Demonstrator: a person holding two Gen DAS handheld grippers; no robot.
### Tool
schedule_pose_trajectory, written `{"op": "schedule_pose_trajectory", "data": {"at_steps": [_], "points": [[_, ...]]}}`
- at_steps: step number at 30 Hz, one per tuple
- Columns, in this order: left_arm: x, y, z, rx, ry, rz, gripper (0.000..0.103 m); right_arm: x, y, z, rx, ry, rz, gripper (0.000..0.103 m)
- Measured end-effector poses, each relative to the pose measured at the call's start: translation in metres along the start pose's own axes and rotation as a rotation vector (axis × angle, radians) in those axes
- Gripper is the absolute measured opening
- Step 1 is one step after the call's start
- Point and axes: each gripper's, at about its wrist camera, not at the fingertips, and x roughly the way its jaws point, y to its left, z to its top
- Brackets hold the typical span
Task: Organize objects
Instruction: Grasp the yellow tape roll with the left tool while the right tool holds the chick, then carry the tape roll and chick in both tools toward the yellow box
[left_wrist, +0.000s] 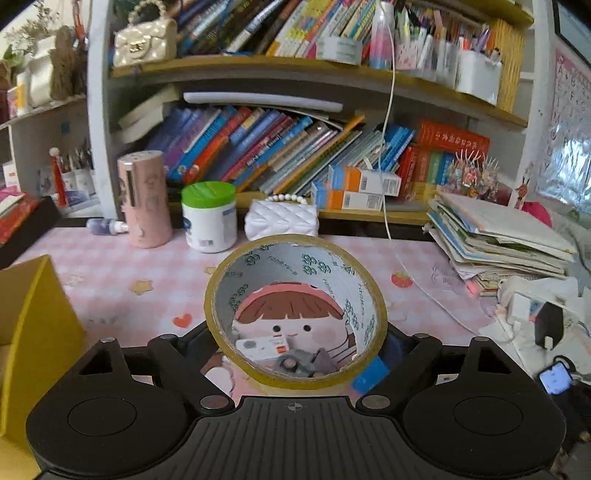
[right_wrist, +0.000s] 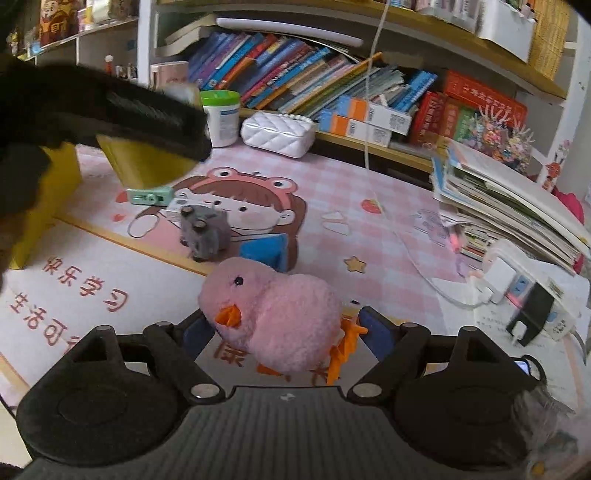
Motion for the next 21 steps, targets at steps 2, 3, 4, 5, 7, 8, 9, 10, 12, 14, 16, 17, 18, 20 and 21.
{"op": "schedule_pose_trajectory", "data": {"at_steps": [2, 3, 4, 5, 7, 8, 9, 10, 12, 14, 16, 17, 18, 20, 21], "points": [[-0.009, 0.004, -0.007, -0.006, 0.008, 0.006, 0.088, 0.000, 0.004, 0.000, -0.001, 0.000, 0.013, 0.083], [-0.014, 0.008, -0.013, -0.012, 0.015, 0.010, 0.088, 0.000, 0.006, 0.001, 0.000, 0.001, 0.020, 0.083], [-0.018, 0.011, -0.018, -0.019, 0.021, 0.012, 0.088, 0.001, 0.009, 0.001, -0.002, 0.004, 0.028, 0.083], [-0.024, 0.015, -0.025, -0.030, 0.031, 0.016, 0.088, 0.001, 0.012, 0.001, -0.006, 0.007, 0.033, 0.083], [-0.033, 0.026, -0.035, -0.059, 0.056, 0.025, 0.088, 0.001, 0.018, 0.000, -0.016, 0.012, 0.040, 0.083], [-0.037, 0.030, -0.041, -0.079, 0.071, 0.027, 0.088, 0.001, 0.021, 0.000, -0.021, 0.015, 0.044, 0.083], [-0.042, 0.036, -0.045, -0.094, 0.083, 0.028, 0.088, 0.000, 0.024, 0.000, -0.025, 0.017, 0.048, 0.083], [-0.046, 0.040, -0.051, -0.110, 0.097, 0.032, 0.088, -0.001, 0.027, -0.001, -0.030, 0.017, 0.051, 0.083], [-0.054, 0.047, -0.060, -0.127, 0.116, 0.036, 0.088, -0.003, 0.033, -0.001, -0.035, 0.018, 0.055, 0.083], [-0.061, 0.055, -0.065, -0.137, 0.122, 0.034, 0.088, -0.006, 0.040, 0.000, -0.032, 0.017, 0.057, 0.083], [-0.070, 0.063, -0.068, -0.136, 0.114, 0.032, 0.088, -0.011, 0.048, 0.002, -0.027, 0.010, 0.057, 0.083], [-0.075, 0.066, -0.070, -0.136, 0.108, 0.033, 0.088, -0.013, 0.052, 0.003, -0.027, 0.006, 0.059, 0.083], [-0.080, 0.070, -0.071, -0.139, 0.104, 0.033, 0.088, -0.015, 0.056, 0.003, -0.028, 0.003, 0.062, 0.083], [-0.088, 0.079, -0.075, -0.147, 0.101, 0.033, 0.088, -0.022, 0.068, 0.004, -0.039, -0.007, 0.068, 0.083], [-0.093, 0.084, -0.077, -0.150, 0.100, 0.034, 0.088, -0.025, 0.073, 0.005, -0.044, -0.011, 0.072, 0.083]]}}
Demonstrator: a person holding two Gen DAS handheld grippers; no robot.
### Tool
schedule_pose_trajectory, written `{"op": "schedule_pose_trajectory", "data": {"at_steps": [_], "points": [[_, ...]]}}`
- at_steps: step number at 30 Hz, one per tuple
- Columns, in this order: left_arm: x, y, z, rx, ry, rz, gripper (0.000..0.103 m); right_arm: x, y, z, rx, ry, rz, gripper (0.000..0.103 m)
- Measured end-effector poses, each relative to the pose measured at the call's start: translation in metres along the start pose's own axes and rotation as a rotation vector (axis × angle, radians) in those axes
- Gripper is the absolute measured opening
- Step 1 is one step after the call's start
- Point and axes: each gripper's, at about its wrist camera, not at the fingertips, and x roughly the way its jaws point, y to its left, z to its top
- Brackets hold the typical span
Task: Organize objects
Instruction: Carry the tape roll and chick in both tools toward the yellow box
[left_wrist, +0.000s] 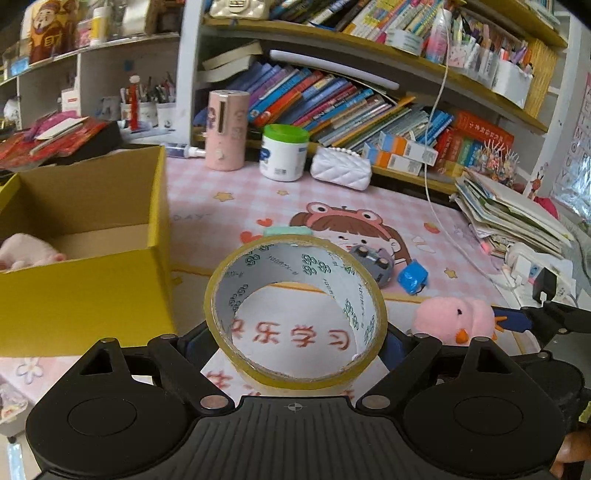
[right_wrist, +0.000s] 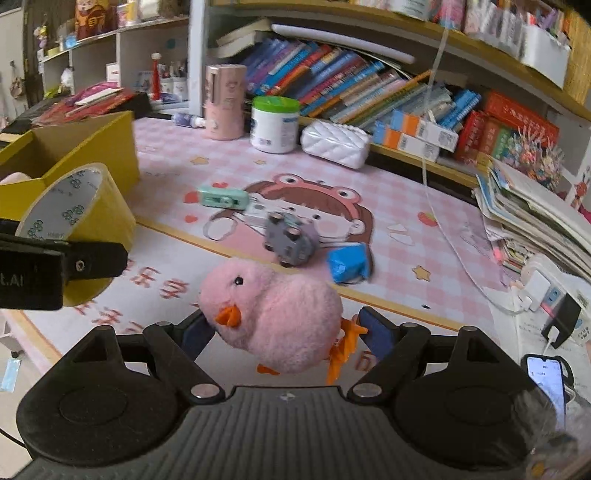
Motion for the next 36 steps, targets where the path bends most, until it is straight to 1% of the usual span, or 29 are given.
{"op": "schedule_pose_trajectory", "data": {"at_steps": [5, 14, 17, 26, 31, 36], "points": [[-0.019, 0.024, -0.008, -0.004, -0.005, 0.003, 0.088, -0.014, 0.032, 0.000, -0.006, -0.011, 0.025, 0.083], [-0.057, 0.073, -0.032, -0.007, -0.001, -0.007, 0.088, -0.036, 0.088, -0.010, 0.011, -0.003, 0.023, 0.083], [-0.072, 0.094, -0.042, -0.029, 0.008, 0.001, 0.088, -0.042, 0.112, -0.015, 0.005, 0.008, 0.032, 0.083], [-0.114, 0.154, -0.066, -0.085, 0.001, 0.054, 0.088, -0.061, 0.194, -0.031, -0.066, 0.032, 0.131, 0.083], [-0.136, 0.176, -0.080, -0.089, -0.010, 0.075, 0.088, -0.068, 0.228, -0.040, -0.069, 0.048, 0.169, 0.083], [-0.152, 0.196, -0.089, -0.105, -0.015, 0.091, 0.088, -0.075, 0.254, -0.047, -0.066, 0.056, 0.193, 0.083]]}}
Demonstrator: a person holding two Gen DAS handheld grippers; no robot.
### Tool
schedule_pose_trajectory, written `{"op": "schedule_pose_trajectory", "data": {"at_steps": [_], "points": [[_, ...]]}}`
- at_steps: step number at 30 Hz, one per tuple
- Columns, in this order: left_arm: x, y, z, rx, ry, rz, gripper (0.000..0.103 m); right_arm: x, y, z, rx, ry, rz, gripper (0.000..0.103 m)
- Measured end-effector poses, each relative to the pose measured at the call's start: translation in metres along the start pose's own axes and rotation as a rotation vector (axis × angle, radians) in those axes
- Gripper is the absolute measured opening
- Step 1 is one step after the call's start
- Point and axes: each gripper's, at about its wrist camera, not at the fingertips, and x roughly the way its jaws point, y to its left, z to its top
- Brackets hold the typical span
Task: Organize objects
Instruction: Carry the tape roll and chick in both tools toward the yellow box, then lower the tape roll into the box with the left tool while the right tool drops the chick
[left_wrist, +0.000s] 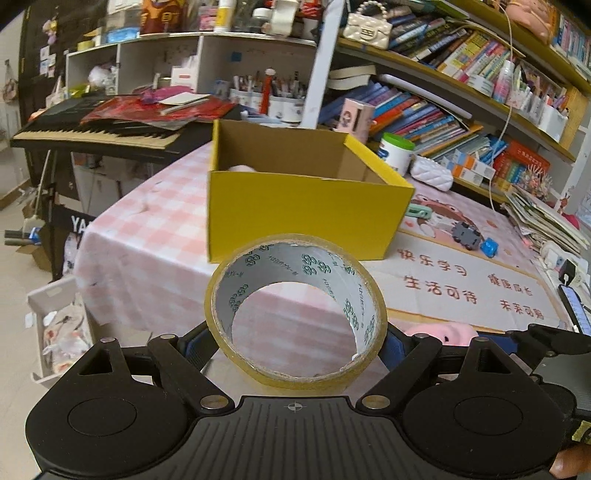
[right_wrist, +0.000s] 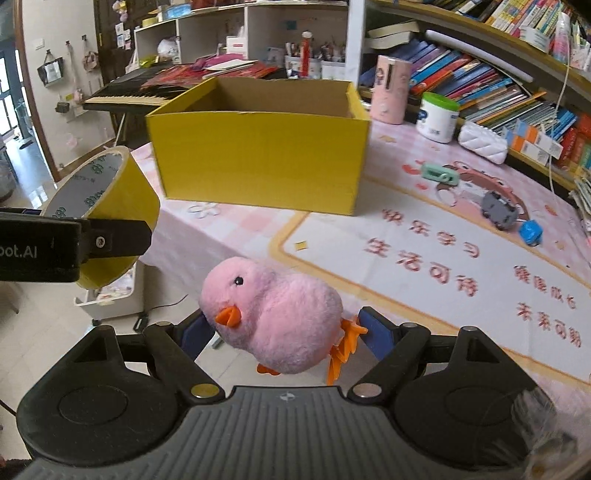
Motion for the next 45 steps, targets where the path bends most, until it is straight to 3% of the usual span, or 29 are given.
{"op": "schedule_pose_trajectory", "data": {"at_steps": [12, 27, 32, 38, 45], "points": [[-0.017, 0.026, -0.005, -0.027, -0.028, -0.009, 0.088, -0.010, 0.035, 0.002, -0.034, -0.009, -0.002, 0.083], [-0.017, 0.038, -0.001, -0.057, -0.053, -0.008, 0.088, -0.008, 0.048, 0.012, -0.064, -0.016, -0.006, 0.083], [-0.020, 0.031, 0.010, -0.007, -0.116, 0.009, 0.088, -0.013, 0.055, 0.023, -0.140, -0.118, -0.035, 0.083], [-0.020, 0.030, 0.042, 0.011, -0.218, 0.026, 0.088, -0.020, 0.046, 0.058, -0.146, -0.312, -0.060, 0.083], [0.004, 0.023, 0.094, 0.007, -0.291, 0.040, 0.088, -0.003, 0.010, 0.119, -0.093, -0.376, -0.069, 0.083]]}}
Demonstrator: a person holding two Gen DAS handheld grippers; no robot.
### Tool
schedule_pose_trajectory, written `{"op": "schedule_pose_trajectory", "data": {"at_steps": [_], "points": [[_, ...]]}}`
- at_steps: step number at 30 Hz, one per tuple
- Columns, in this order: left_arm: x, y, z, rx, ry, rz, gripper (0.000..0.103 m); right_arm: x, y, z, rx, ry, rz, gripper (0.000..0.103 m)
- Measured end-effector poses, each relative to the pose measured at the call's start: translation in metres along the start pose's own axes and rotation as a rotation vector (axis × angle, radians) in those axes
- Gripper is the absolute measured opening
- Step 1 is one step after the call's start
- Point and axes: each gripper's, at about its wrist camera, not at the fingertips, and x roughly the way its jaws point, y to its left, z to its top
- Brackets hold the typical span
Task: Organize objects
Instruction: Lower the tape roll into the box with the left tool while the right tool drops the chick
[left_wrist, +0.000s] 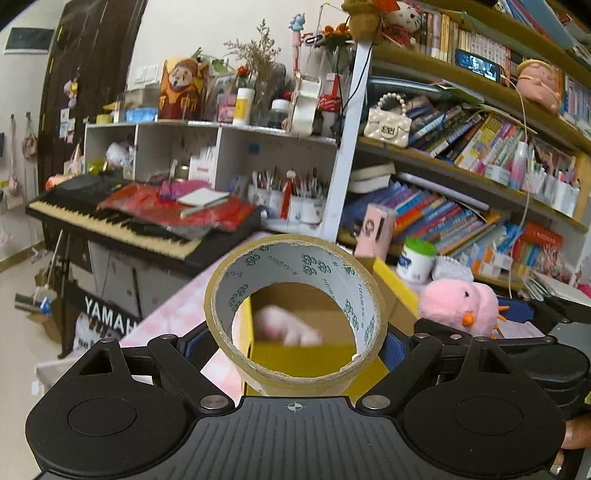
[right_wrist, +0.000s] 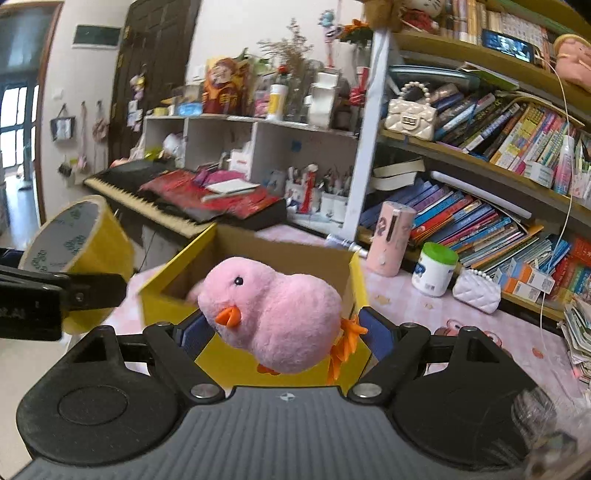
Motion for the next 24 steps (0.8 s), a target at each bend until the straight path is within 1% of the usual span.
{"op": "schedule_pose_trajectory", "data": {"at_steps": [4, 8, 11, 16, 20, 24], "points": [[0.033, -0.012, 0.012, 0.026, 0.008, 0.014, 0.088, 0.026, -0.028, 0.019, 0.048, -0.018, -0.022, 0.083], [0.062, -0.024, 0.013, 0.048, 0.049, 0.033, 0.088, 0.047, -0.054, 0.028, 0.100, -0.014, -0.034, 0.083], [0.082, -0.034, 0.012, 0.071, 0.077, 0.039, 0.088, 0.061, -0.068, 0.034, 0.128, -0.007, -0.018, 0.083], [0.115, -0.052, 0.008, 0.119, 0.137, 0.038, 0.088, 0.082, -0.075, 0.040, 0.150, 0.004, 0.056, 0.083], [0.132, -0.061, 0.001, 0.156, 0.183, 0.049, 0.088, 0.100, -0.070, 0.042, 0.151, 0.032, 0.131, 0.083], [0.145, -0.061, -0.004, 0.154, 0.227, 0.068, 0.089, 0.119, -0.065, 0.042, 0.140, 0.074, 0.214, 0.083]]}}
